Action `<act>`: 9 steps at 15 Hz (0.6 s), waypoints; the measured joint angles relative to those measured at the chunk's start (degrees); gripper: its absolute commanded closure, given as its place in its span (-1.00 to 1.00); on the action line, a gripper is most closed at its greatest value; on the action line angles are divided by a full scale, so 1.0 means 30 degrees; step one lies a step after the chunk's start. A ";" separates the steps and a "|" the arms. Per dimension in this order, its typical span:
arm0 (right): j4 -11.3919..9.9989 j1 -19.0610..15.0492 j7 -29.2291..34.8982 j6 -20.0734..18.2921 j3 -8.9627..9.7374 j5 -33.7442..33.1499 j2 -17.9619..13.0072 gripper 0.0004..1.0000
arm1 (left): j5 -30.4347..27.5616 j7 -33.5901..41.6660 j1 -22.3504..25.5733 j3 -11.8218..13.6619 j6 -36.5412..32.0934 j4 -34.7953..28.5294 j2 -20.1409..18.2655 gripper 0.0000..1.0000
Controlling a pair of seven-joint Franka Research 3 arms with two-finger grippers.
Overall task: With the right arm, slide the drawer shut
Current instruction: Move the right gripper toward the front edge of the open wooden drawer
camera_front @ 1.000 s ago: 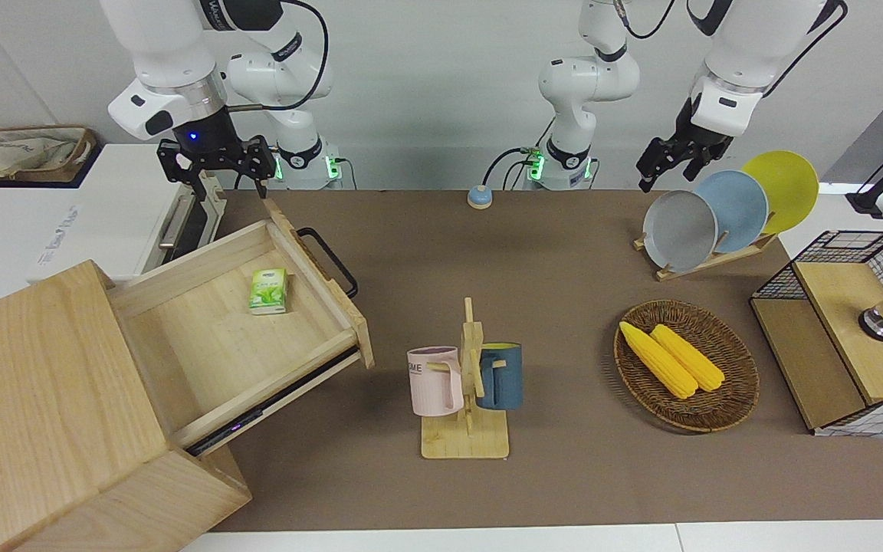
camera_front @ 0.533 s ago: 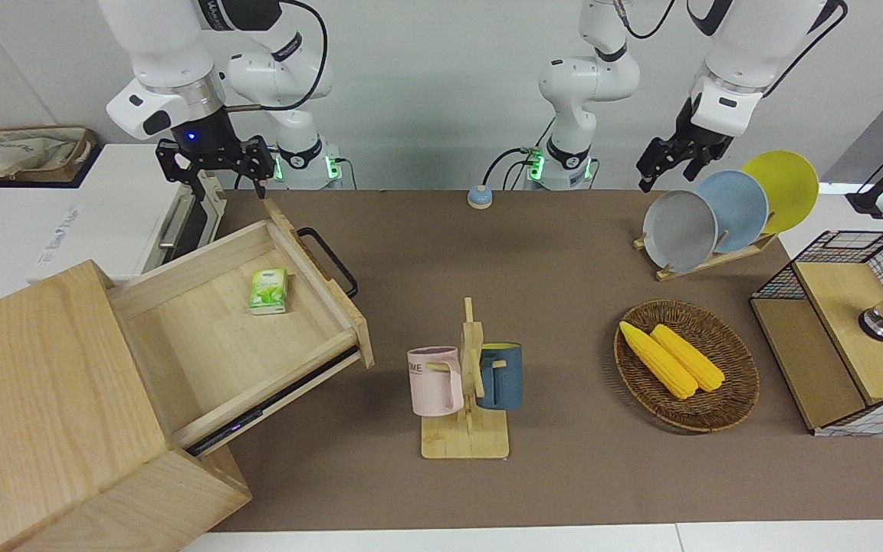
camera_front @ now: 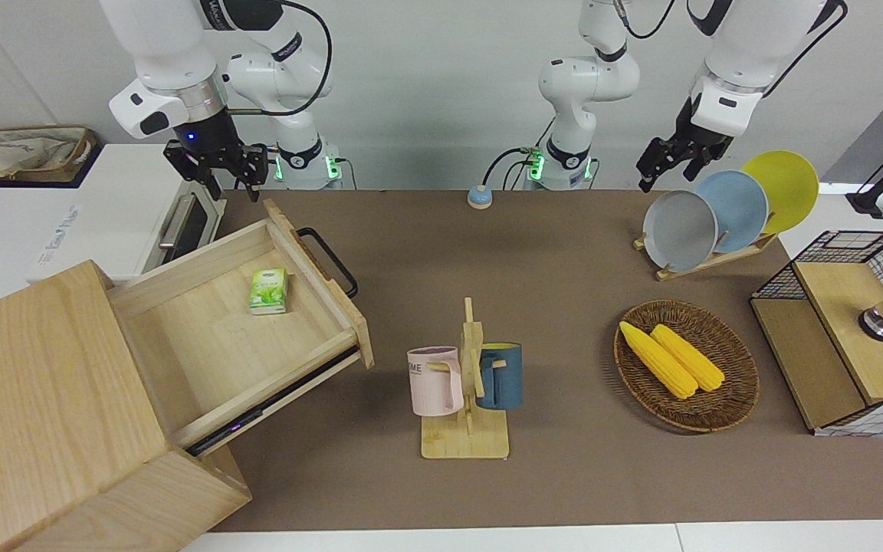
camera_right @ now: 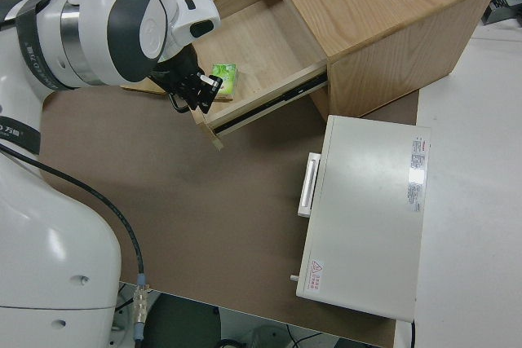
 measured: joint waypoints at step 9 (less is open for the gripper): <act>0.0083 0.0498 0.7947 -0.0855 0.1845 0.1452 -0.0641 0.83 | 0.0000 0.0000 0.0000 0.0000 0.0000 0.0000 0.0000 -0.99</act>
